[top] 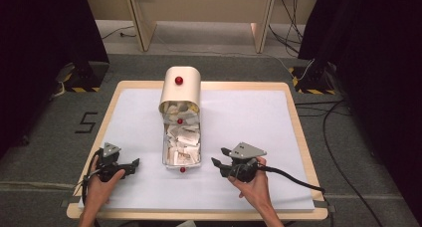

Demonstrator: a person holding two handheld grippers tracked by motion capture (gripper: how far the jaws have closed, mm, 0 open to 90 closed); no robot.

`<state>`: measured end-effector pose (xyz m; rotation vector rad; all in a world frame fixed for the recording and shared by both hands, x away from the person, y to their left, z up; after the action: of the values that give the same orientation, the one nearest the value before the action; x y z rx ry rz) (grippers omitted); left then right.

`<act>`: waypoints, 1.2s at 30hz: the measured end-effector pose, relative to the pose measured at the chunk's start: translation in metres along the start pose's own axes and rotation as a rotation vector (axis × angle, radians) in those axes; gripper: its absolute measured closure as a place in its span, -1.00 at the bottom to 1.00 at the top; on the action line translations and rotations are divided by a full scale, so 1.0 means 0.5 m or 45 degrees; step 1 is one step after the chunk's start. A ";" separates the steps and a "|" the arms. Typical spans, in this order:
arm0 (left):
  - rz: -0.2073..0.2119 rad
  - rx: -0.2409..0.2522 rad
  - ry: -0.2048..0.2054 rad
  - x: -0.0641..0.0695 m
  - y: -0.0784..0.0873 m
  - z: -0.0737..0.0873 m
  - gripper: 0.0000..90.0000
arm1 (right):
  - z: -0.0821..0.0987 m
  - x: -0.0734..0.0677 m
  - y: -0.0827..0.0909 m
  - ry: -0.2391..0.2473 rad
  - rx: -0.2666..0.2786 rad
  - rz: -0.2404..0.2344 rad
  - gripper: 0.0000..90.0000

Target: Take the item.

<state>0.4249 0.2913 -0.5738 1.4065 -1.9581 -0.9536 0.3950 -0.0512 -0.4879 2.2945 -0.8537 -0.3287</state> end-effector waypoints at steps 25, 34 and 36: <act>0.006 0.000 0.001 0.000 0.000 0.000 -0.75 | -0.110 -0.049 -0.065 0.058 0.025 -0.153 0.27; 0.006 0.000 0.001 0.000 0.000 0.000 -0.75 | -0.126 -0.061 -0.091 0.117 -0.009 -0.160 0.31; 0.006 0.000 0.001 0.000 0.000 0.000 -0.75 | -0.129 -0.066 -0.097 0.134 -0.022 -0.155 0.31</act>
<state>0.4249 0.2914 -0.5738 1.4015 -1.9603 -0.9508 0.4221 0.0301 -0.4712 2.3305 -0.6582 -0.2650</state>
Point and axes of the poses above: each handheld gripper's, and its own axes: y roughly backward along the jaws, z roughly out of its underside, x roughly to its right, the point moved 9 cm from there along -y, roughly forward along the jaws, and after that the axes turned 12 degrees about -x, right-handed, at the moved point
